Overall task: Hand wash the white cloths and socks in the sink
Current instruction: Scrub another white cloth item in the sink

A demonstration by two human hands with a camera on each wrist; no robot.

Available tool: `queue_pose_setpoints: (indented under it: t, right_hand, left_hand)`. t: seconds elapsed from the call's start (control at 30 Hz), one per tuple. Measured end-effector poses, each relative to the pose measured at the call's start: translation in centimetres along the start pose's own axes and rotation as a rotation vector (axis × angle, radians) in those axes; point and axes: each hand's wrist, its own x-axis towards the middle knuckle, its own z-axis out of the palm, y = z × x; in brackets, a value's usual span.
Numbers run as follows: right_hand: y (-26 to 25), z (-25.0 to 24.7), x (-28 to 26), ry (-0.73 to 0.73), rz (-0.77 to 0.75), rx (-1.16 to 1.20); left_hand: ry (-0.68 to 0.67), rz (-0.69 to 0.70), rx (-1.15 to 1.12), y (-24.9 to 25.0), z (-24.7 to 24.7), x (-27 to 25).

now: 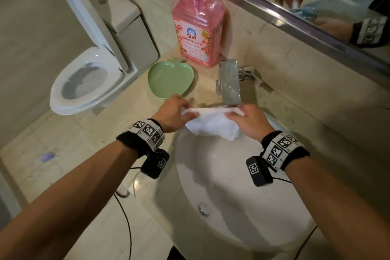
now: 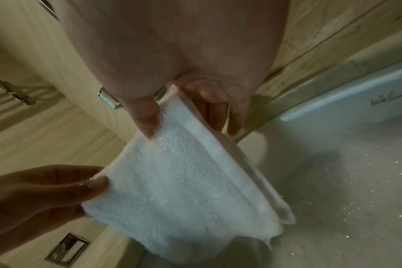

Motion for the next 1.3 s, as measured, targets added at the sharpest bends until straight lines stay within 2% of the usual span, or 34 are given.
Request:
queue_pose_setpoints:
  t: [0.13,0.3,0.4,0.53,0.63,0.73,0.87,0.97,1.03,1.07,1.13,1.2,1.27,1.3]
  right_hand:
    - [0.3,-0.9,0.2,0.117,0.007,-0.022]
    - [1.1,-2.0,0.3,0.171,0.083,0.047]
    - [1.8,-2.1,0.3,0.208,0.106,0.077]
    - [2.0,-0.9,0.0,0.104,0.099,0.074]
    - [1.2,0.6,-0.2,0.001,0.002,0.065]
    - [1.0,2.2,0.6,-0.008,-0.043,-0.007]
    - [1.2,2.3,1.6,0.037,0.030,-0.060]
    - [1.5,1.3,1.9,0.009,0.074,0.065]
    - [1.4,0.8,1.8,0.006,0.116,0.145]
    - [1.3,0.7,1.8,0.005,0.128,0.186]
    - [1.3,0.5,1.8,-0.002,0.116,0.278]
    - [1.2,0.2,1.7,-0.029,0.097,0.360]
    - [1.5,-0.3,1.5,-0.067,0.085,0.409]
    - [1.8,-0.6,1.4,-0.078,0.084,0.416]
  left_hand:
    - [-0.020,0.013,-0.187,1.5,1.1,1.1]
    - [0.024,-0.029,-0.300,3.9,3.4,2.8]
    - [-0.001,-0.071,-0.388,5.0,4.7,3.5]
    - [-0.019,-0.147,-0.543,5.9,6.0,3.7]
    - [-0.015,-0.161,-0.580,6.2,6.4,3.6]
    - [-0.104,-0.157,-0.688,6.3,6.3,3.0]
    - [-0.221,-0.063,-0.603,5.4,5.1,2.4]
    - [-0.238,0.001,-0.328,3.4,3.9,2.4]
    - [-0.316,0.041,-0.169,2.3,4.0,2.4]
    - [-0.344,0.073,-0.168,2.2,4.3,2.4]
    - [-0.350,0.181,-0.322,2.6,5.3,2.7]
    - [-0.336,0.200,-0.467,3.4,6.4,3.5]
    - [-0.306,0.137,-0.404,4.0,6.9,4.3]
    - [-0.291,0.108,-0.288,4.2,7.1,4.5]
